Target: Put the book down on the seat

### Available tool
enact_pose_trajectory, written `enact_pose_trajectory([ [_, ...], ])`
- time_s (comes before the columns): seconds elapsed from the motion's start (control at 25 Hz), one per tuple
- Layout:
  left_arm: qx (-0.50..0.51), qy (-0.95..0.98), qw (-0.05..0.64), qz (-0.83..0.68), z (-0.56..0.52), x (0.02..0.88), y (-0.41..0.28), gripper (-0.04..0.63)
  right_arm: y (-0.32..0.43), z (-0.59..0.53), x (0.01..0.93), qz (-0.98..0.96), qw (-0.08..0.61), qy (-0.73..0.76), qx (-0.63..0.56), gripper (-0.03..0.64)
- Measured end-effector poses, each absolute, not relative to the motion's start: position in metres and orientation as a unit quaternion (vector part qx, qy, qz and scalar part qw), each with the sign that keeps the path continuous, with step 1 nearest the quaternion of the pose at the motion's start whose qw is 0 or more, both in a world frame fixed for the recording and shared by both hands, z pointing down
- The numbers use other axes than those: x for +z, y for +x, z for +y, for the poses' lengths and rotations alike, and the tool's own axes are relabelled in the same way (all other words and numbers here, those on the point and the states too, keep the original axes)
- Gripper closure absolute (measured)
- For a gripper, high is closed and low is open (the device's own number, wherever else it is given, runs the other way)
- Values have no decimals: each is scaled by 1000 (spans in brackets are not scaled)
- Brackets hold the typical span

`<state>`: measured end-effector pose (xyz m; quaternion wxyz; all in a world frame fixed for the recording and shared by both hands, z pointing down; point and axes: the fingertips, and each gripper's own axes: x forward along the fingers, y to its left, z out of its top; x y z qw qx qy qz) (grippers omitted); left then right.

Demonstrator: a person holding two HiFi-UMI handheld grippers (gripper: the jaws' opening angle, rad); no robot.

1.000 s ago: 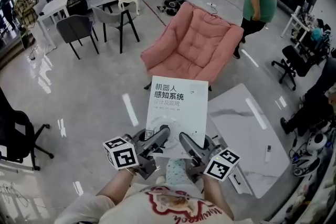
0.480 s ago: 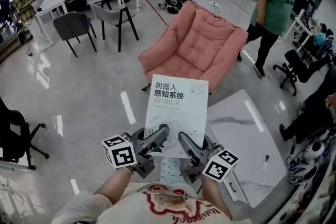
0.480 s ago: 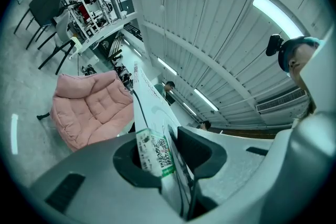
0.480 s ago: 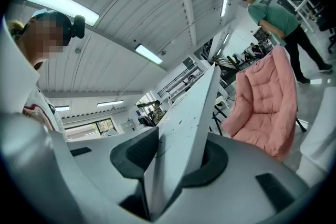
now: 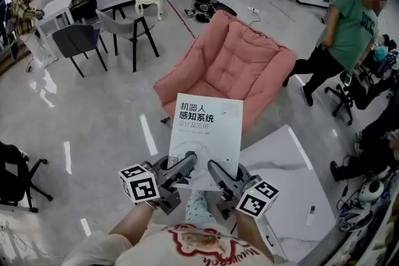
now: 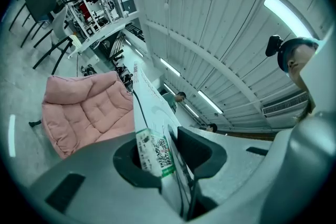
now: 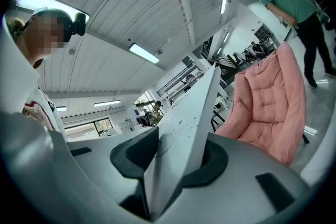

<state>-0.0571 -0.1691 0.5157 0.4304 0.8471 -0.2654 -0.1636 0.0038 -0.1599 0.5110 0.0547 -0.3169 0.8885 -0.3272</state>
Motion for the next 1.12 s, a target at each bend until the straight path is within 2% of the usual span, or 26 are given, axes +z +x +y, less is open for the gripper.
enact_pose_trajectory([
  [0.48, -169, 844, 429, -273, -334, 528, -20, 506, 41, -326, 522, 893, 50, -309, -323, 495],
  [0.92, -168, 843, 428, -278, -414, 534, -16, 505, 46, -407, 528, 894, 49, -306, -325, 495],
  [1.12, -157, 842, 437, -272, -444, 564, -11, 506, 50, -436, 557, 886, 51, -314, -336, 495],
])
